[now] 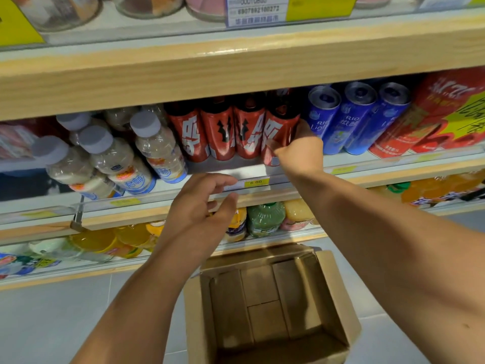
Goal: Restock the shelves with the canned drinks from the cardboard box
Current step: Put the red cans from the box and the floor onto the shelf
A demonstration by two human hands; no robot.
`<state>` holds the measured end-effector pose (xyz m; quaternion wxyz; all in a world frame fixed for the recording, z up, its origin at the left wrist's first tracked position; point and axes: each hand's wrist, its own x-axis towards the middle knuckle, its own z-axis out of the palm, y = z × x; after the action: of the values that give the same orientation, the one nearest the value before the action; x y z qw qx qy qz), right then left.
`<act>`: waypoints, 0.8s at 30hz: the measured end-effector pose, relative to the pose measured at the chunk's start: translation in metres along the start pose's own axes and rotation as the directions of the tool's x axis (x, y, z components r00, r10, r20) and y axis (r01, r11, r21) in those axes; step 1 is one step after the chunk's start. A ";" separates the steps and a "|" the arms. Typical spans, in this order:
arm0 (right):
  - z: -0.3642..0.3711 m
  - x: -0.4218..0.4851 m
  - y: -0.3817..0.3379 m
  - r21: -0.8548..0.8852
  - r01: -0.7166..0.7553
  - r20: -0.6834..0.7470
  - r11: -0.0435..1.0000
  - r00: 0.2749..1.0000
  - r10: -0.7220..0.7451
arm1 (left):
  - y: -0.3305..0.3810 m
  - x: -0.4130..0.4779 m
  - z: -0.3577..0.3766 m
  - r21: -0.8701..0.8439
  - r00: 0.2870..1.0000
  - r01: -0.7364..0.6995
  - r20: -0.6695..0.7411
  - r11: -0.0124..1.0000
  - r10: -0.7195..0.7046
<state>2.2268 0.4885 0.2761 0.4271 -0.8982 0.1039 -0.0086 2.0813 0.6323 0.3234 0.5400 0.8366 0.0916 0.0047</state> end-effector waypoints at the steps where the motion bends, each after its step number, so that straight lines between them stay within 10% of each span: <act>1: 0.001 0.002 -0.002 -0.037 -0.001 -0.022 0.999 1.000 0.001 | 0.000 0.000 -0.001 -0.003 1.000 -0.003 -0.006 1.000 0.003; 16: 0.018 0.012 -0.022 -0.200 -0.065 -0.097 0.978 0.994 0.046 | -0.007 -0.002 -0.008 0.050 1.000 -0.007 -0.004 0.999 0.007; 24: 0.003 -0.017 -0.021 -0.268 0.229 -0.079 0.936 0.963 -0.259 | -0.008 -0.004 -0.015 0.092 1.000 -0.011 0.006 0.996 0.011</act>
<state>2.2144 0.5067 0.2919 0.2965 -0.9498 0.0157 -0.0988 2.0750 0.6482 0.3224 0.5012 0.8611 0.0856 0.0011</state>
